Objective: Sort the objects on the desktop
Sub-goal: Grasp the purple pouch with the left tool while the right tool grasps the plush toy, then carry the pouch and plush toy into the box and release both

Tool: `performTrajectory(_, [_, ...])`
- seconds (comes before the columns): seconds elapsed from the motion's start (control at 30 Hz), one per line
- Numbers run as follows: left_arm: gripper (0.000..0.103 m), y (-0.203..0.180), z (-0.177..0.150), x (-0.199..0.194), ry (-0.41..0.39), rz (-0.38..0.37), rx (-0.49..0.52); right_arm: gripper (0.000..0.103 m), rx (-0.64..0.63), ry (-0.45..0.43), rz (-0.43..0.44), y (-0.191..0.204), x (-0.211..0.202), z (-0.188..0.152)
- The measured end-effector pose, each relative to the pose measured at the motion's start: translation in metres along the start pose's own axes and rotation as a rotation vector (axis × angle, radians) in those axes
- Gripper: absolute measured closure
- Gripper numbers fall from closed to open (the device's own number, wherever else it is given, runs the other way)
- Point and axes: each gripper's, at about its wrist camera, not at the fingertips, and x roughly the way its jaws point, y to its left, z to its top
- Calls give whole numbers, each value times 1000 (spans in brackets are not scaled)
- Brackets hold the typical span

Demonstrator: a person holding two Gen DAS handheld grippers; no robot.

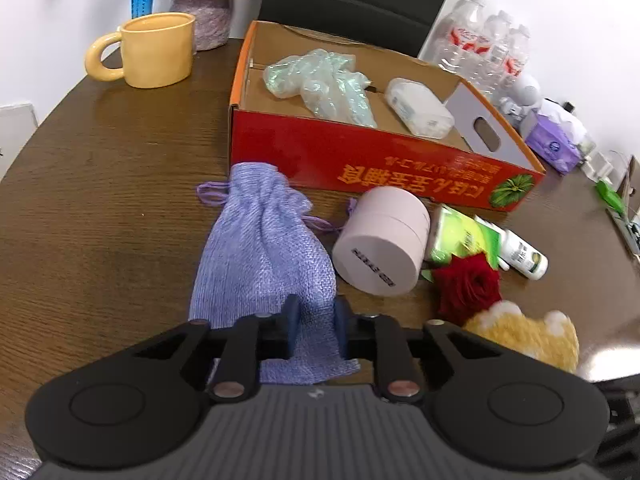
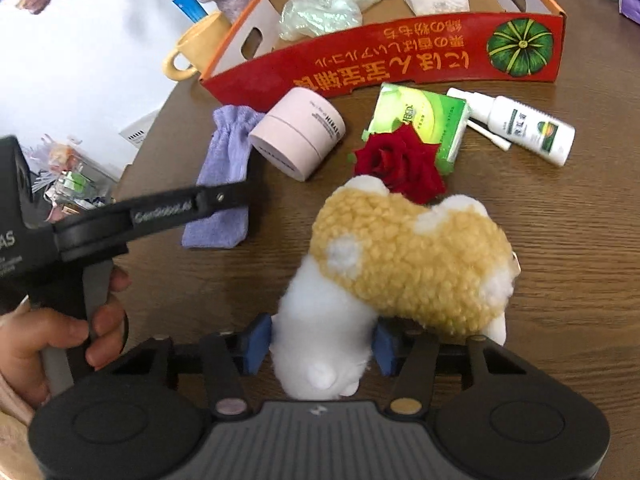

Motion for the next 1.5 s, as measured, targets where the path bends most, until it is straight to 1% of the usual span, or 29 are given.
performTrajectory(0.03, [91,0,-2,-3,-3,-9,10,53,0,-7,3,-2,-1,-1])
performTrajectory(0.13, [94,-1,-8,-11,-22,-22,26,55,1,-27,2,-9,-7,-6])
performTrajectory(0.3, [94,-6,-20,-32,-63,-47,53,55,13,-53,22,-20,-18,-16])
performTrajectory(0.37, [95,-13,-28,-47,-95,-54,104,56,9,-72,28,-25,-25,-21])
performTrajectory(0.43, [95,-19,-35,-61,-123,-67,132,56,-1,-102,34,-29,-36,-28])
performTrajectory(0.57, [95,-25,-43,-88,-171,-101,146,56,-17,-172,37,-34,-64,-39])
performTrajectory(0.7, [95,-33,-47,-114,-227,-126,156,56,-35,-234,29,-37,-89,-42])
performTrajectory(0.83, [95,-46,-45,-142,-324,-136,187,56,-59,-278,18,-34,-108,-37])
performTrajectory(0.93, [95,-58,-37,-159,-378,-149,215,56,-93,-321,9,-26,-121,-24])
performTrajectory(1.0, [95,-62,-27,-164,-403,-148,214,56,-112,-364,-4,-20,-128,-9])
performTrajectory(1.07, [95,-68,-14,-165,-436,-121,216,56,-132,-407,-17,-14,-136,5])
performTrajectory(1.23, [95,-76,35,-151,-466,-80,187,56,-164,-489,-61,-3,-142,57])
performTrajectory(1.37, [95,-75,69,-132,-516,-64,140,56,-193,-512,-83,1,-130,99])
performTrajectory(1.43, [95,-73,84,-115,-506,-67,112,56,-195,-505,-94,0,-118,120])
performTrajectory(1.5, [95,-70,97,-97,-482,-70,89,56,-215,-481,-113,-3,-102,140])
